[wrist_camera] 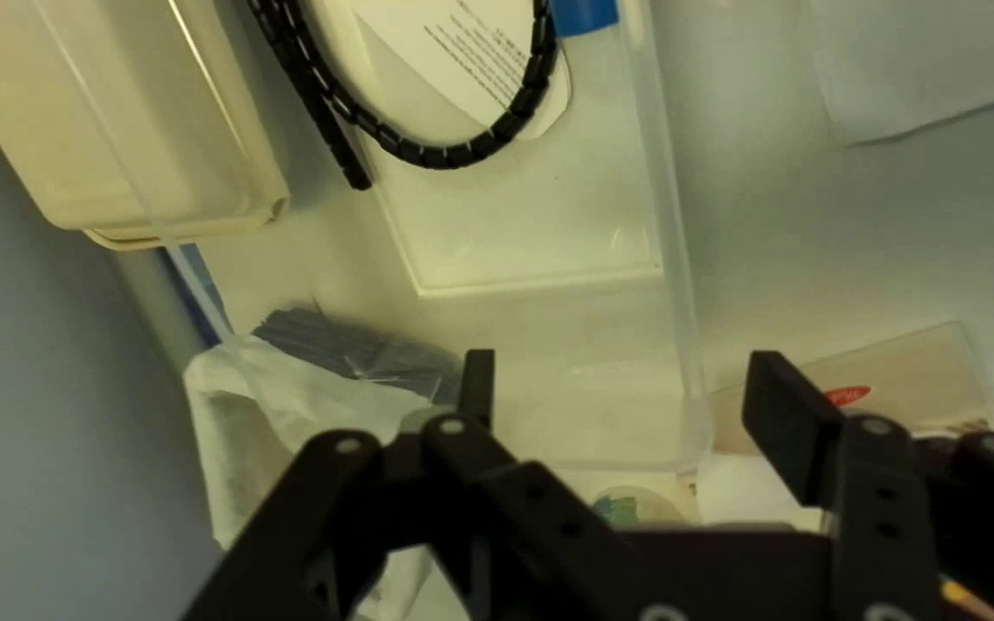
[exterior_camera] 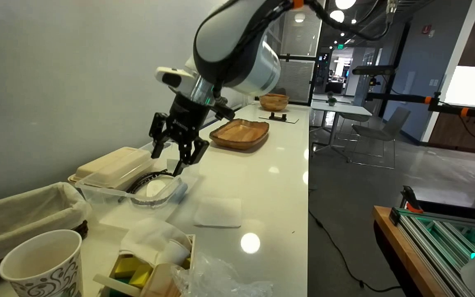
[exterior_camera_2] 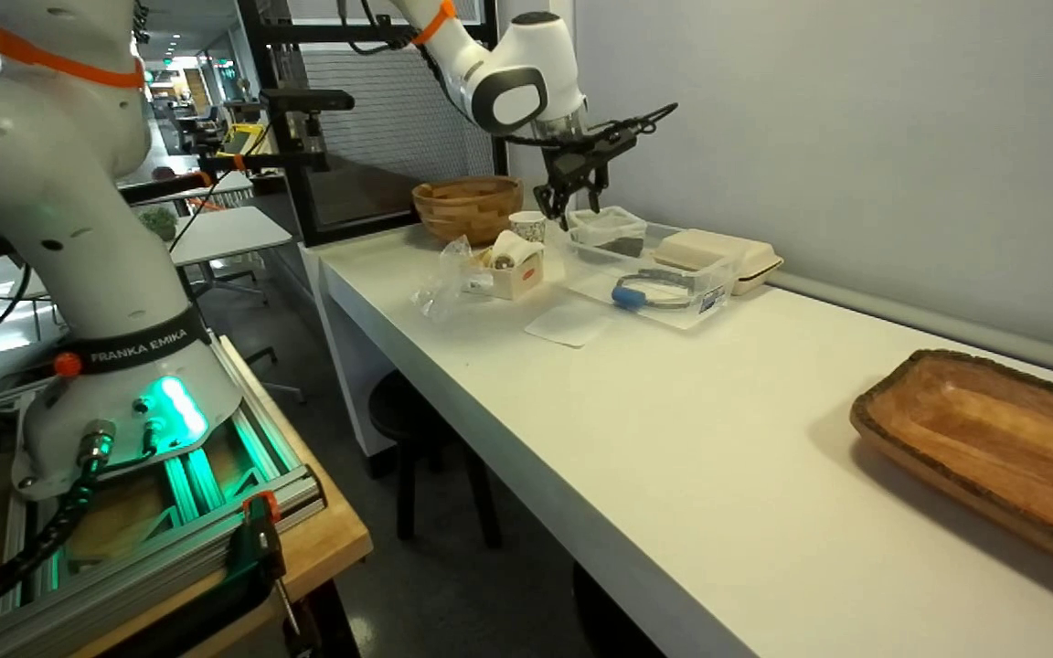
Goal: Move the clear container to the left.
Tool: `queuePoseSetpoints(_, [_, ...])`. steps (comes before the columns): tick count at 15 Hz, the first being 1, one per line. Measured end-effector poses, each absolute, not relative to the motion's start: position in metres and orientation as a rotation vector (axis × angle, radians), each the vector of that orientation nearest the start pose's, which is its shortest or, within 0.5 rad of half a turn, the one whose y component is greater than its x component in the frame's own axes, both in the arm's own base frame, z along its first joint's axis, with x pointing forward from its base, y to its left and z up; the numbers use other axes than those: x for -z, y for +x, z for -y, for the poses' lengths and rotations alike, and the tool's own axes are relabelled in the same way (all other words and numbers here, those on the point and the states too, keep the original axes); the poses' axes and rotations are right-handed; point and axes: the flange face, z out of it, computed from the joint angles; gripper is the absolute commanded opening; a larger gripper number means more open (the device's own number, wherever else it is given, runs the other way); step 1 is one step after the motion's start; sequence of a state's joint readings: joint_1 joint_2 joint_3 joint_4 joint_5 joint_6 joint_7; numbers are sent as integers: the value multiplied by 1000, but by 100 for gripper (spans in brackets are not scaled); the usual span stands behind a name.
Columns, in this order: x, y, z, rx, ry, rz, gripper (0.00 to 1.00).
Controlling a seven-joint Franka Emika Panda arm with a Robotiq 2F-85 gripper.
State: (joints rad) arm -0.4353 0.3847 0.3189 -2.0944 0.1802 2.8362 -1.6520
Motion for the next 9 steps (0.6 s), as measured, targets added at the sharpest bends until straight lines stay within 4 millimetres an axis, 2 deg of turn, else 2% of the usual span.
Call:
queuePoseSetpoints(5, [-382, 604, 108, 621, -2835, 1617, 100])
queuePoseSetpoints(7, [-410, 601, 122, 608, -2945, 1468, 100])
queuePoseSetpoints(9, [-426, 597, 139, 547, -3046, 1328, 100])
